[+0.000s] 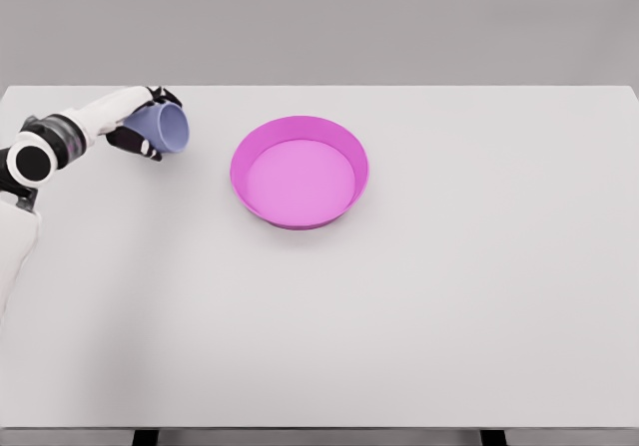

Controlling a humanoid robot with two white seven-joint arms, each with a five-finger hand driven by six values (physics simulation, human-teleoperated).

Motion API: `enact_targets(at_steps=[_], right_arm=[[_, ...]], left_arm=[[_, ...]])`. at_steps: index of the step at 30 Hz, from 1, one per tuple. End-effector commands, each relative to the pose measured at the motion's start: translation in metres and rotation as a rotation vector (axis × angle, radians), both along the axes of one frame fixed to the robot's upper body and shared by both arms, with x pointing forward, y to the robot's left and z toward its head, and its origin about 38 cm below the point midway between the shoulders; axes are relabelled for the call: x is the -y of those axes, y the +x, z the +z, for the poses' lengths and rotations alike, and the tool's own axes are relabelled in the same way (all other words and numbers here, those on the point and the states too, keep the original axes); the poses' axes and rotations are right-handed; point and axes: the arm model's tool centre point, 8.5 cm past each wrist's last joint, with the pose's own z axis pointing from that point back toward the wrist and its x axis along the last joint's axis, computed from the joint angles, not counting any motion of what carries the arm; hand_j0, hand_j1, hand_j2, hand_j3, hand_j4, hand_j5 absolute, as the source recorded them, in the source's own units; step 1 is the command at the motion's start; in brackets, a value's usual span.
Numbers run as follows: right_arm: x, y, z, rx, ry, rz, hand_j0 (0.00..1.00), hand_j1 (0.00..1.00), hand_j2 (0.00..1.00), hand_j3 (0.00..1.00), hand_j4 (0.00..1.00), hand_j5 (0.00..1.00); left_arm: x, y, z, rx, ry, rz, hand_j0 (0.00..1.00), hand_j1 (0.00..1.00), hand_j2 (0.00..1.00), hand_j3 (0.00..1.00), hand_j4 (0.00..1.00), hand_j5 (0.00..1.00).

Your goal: Flip the cup with left arm and place it on the plate

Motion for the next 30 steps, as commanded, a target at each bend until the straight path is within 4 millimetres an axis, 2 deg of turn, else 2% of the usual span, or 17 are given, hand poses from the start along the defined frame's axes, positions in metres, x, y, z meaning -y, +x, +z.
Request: enact_targets(at_steps=[1, 14, 16, 21, 30], right_arm=[[0.000, 0.000, 0.000, 0.000, 0.000, 0.000, 1.00, 1.00, 1.00, 1.00, 1.00, 1.00], [0.000, 0.000, 0.000, -0.001, 0.000, 0.000, 1.00, 1.00, 1.00, 1.00, 1.00, 1.00], [0.000, -0.001, 0.000, -0.001, 0.000, 0.000, 1.00, 1.00, 1.00, 1.00, 1.00, 1.00], [0.000, 0.000, 0.000, 0.000, 0.000, 0.000, 1.00, 1.00, 1.00, 1.00, 1.00, 1.00], [0.000, 0.000, 0.000, 0.000, 0.000, -0.002, 1.00, 1.00, 1.00, 1.00, 1.00, 1.00]], left_arm=[[-0.002, -0.001, 0.006, 0.026, -0.046, -0.032, 0.67, 0.67, 0.67, 0.67, 0.67, 0.67], [0.024, -0.009, 0.028, 0.142, -0.330, -0.255, 0.67, 0.67, 0.67, 0.67, 0.67, 0.67], [0.027, -0.012, 0.020, 0.129, -0.360, -0.263, 0.67, 0.67, 0.67, 0.67, 0.67, 0.67], [0.039, -0.013, 0.020, 0.131, -0.448, -0.289, 0.67, 0.67, 0.67, 0.67, 0.67, 0.67], [0.083, -0.020, 0.010, 0.122, -0.556, -0.398, 0.68, 0.68, 0.68, 0.68, 0.68, 0.68]])
